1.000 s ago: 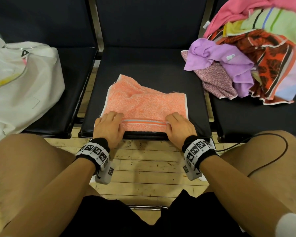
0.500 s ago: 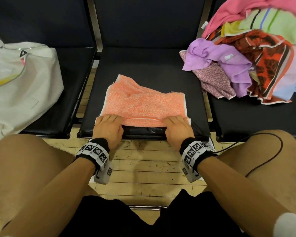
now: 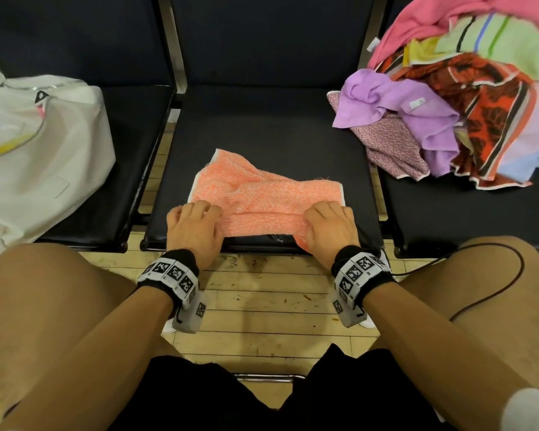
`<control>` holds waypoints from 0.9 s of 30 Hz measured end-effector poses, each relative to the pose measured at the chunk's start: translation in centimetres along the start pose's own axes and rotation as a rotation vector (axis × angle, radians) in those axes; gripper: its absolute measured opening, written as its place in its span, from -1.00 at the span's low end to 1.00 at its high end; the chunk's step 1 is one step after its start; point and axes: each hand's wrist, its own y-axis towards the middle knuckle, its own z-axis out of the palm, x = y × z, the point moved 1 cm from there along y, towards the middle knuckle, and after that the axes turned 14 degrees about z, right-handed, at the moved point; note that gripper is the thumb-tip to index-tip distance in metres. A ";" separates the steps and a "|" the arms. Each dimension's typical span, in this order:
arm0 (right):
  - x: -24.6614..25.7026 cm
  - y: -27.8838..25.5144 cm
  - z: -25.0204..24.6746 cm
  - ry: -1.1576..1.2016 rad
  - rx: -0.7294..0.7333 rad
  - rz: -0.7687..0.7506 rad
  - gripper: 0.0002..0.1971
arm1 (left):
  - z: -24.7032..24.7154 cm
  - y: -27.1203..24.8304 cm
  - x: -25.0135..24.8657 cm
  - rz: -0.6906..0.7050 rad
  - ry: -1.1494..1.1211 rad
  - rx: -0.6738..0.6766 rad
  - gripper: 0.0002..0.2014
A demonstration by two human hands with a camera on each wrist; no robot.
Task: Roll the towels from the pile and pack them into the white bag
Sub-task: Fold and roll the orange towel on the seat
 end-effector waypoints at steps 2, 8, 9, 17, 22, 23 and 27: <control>0.0 0.2 0.3 -0.093 -0.015 -0.021 -0.75 | 0.1 0.1 -0.1 0.035 0.007 -0.042 -0.78; 0.1 -0.2 0.4 -0.015 0.082 0.030 -0.65 | 0.1 0.1 -0.5 0.084 -0.067 0.074 -0.70; 0.1 -0.3 0.3 -0.008 0.083 0.032 -0.67 | 0.2 0.0 -0.5 0.092 -0.075 0.086 -0.63; 0.1 0.2 -0.1 0.044 0.136 0.053 -0.36 | 0.1 0.5 -0.2 0.065 -0.021 0.018 -0.73; 0.3 0.3 -0.6 -0.043 0.253 0.020 -0.40 | -0.4 0.6 -0.6 0.016 -0.017 0.078 -0.73; 0.1 0.3 -0.4 -0.018 0.244 0.026 -0.50 | -0.4 0.5 -0.7 0.013 -0.030 0.088 -0.73; -0.2 0.3 0.4 0.040 0.044 -0.011 -0.79 | -0.2 0.6 -0.5 0.006 -0.006 0.002 -0.79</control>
